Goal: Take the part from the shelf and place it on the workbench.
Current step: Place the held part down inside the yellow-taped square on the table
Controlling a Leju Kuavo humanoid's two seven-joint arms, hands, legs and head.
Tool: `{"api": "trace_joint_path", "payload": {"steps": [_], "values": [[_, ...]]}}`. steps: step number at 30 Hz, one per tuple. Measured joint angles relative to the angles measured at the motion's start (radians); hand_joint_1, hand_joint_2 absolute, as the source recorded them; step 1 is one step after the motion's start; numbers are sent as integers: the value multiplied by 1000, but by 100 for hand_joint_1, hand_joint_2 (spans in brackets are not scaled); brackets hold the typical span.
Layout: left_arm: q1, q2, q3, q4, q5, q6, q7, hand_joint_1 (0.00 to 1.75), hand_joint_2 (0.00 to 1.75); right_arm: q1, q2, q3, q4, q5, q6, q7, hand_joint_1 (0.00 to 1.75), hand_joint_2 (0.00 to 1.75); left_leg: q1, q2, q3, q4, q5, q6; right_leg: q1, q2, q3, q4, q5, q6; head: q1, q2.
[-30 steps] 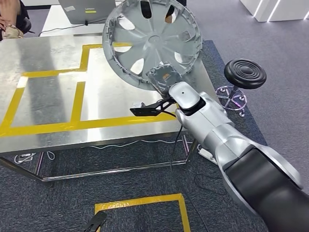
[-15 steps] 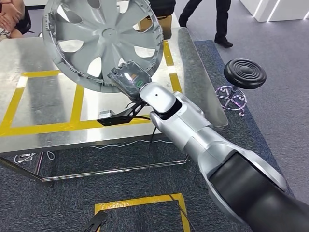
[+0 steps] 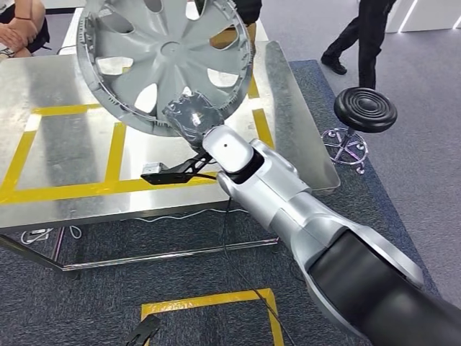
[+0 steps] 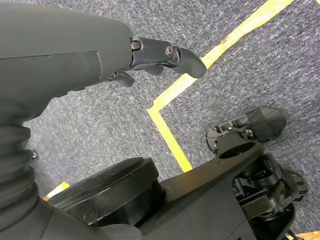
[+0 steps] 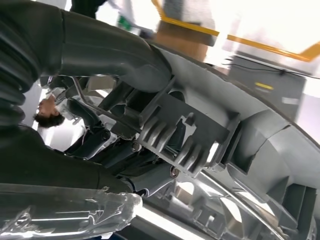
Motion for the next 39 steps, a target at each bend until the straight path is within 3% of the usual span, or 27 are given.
{"api": "trace_joint_path", "payload": {"steps": [10, 19, 34, 38, 39], "values": [[2, 1, 2, 0, -2, 0, 2, 0, 175, -19, -9, -2, 43, 19, 46, 95, 175, 175, 0, 0, 0, 0, 0, 0, 0, 0, 0, 0, 0, 0, 0, 0], [1, 1, 5, 0, -12, -2, 3, 0, 175, -30, -22, -18, 77, -7, 79, 105, 175, 175, 0, 0, 0, 0, 0, 0, 0, 0, -1, 0, 0, -1, 0, 0], [1, 2, 6, 0, -25, -4, 7, 0, 175, -30, -60, -175, 132, -140, 185, 81, 175, 175, 0, 0, 0, 0, 0, 0, 0, 1, -1, 0, 0, 0, 0, 0], [0, 2, 6, 0, -33, -2, 0, 0, 175, -31, -64, -183, 135, -122, 171, 80, 0, 175, 0, 0, 0, 0, 0, 0, 0, 1, -1, 0, 0, 0, 0, 0], [-1, 2, 6, 0, -37, -1, -2, 0, 175, -32, -64, -183, 135, -116, 164, 79, 0, 175, 0, 0, 0, 0, 0, 0, 0, 1, -1, 0, 0, 0, 0, 0]]}}
